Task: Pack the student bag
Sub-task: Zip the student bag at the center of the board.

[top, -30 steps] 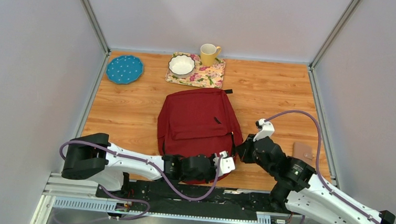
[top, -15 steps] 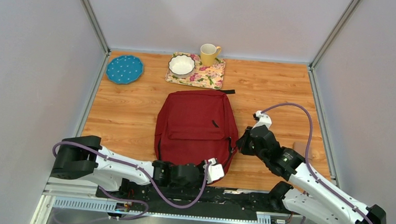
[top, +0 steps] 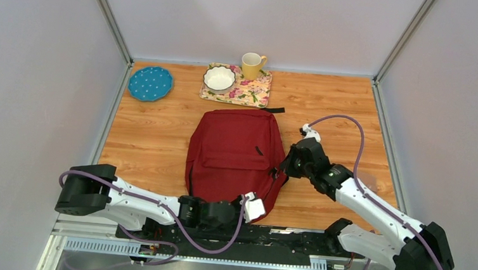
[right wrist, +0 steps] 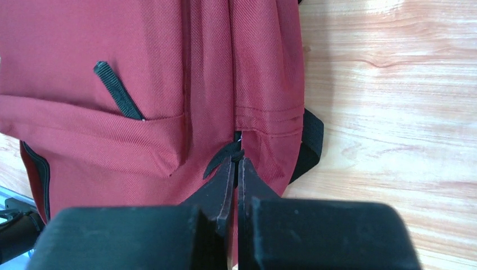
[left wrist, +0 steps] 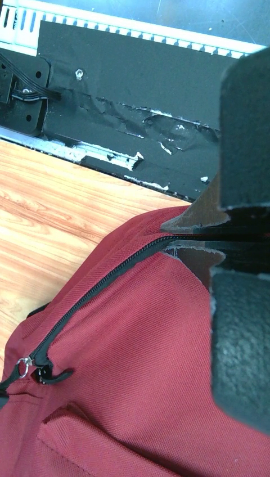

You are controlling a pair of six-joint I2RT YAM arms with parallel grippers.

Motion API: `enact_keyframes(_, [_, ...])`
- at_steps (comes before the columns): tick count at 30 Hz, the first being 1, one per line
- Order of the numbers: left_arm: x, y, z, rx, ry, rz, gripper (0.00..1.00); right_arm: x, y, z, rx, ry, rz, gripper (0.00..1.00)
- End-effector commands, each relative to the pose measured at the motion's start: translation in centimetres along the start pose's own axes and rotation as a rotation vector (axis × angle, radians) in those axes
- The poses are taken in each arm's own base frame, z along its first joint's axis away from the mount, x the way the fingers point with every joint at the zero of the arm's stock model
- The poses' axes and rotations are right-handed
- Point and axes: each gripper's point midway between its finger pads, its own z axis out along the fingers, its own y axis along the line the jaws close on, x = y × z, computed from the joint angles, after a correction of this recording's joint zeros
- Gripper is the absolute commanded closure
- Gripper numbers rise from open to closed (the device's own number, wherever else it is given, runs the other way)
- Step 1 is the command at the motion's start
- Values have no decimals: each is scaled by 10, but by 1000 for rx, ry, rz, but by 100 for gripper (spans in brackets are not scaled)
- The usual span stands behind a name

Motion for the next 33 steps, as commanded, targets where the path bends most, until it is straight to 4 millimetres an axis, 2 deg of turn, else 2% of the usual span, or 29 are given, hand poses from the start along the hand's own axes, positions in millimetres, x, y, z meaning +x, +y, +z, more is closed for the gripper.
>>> enact_keyframes(1, [29,-33,-13,145,96,1,100,-84,8,10,25,-288,85,100])
enact_keyframes(4, [26,-35,-14,154,87,4,100,-85,1,12,59,-288,98,100])
enact_keyframes(6, [25,-33,-17,147,80,3,100,-86,3,6,41,-286,83,100])
enact_keyframes(9, [21,-23,-20,98,56,-23,100,-70,27,-11,-110,-211,59,100])
enact_keyframes(11, [15,-14,-19,41,35,-40,85,-50,40,-19,-186,-141,43,100])
enact_keyframes(12, [6,-10,-18,15,17,-49,80,-47,44,-28,-212,-147,51,100])
enact_keyframes(13, [-1,-6,-17,-10,3,-50,67,-34,40,-28,-206,-115,51,100])
enact_keyframes(15, [-24,9,-13,-108,-49,-64,43,-25,45,-40,-244,-112,59,100])
enact_keyframes(16, [-34,13,-11,-139,-73,-63,26,-17,40,-40,-235,-100,62,100])
enact_keyframes(17, [-44,21,-11,-185,-96,-61,18,-13,42,-43,-246,-96,59,100])
enact_keyframes(18, [-57,24,-7,-205,-120,-64,16,-12,42,-48,-259,-105,63,100])
enact_keyframes(21, [-84,30,4,-224,-165,-74,16,-2,38,-52,-257,-89,67,100])
enact_keyframes(22, [-84,42,9,-247,-152,-115,16,-1,35,-53,-250,-90,66,100])
enact_keyframes(24, [-89,40,20,-208,-141,-150,16,1,31,-54,-239,-91,62,100])
enact_keyframes(25, [-88,48,25,-214,-135,-177,15,1,30,-56,-238,-96,57,100])
enact_keyframes(26, [-88,42,29,-170,-130,-178,15,0,29,-57,-238,-101,51,100])
enact_keyframes(28, [-86,43,37,-156,-121,-190,15,-1,30,-60,-241,-104,45,100])
enact_keyframes(33, [-70,36,52,-106,-64,-201,16,-7,31,-62,-237,-124,23,100])
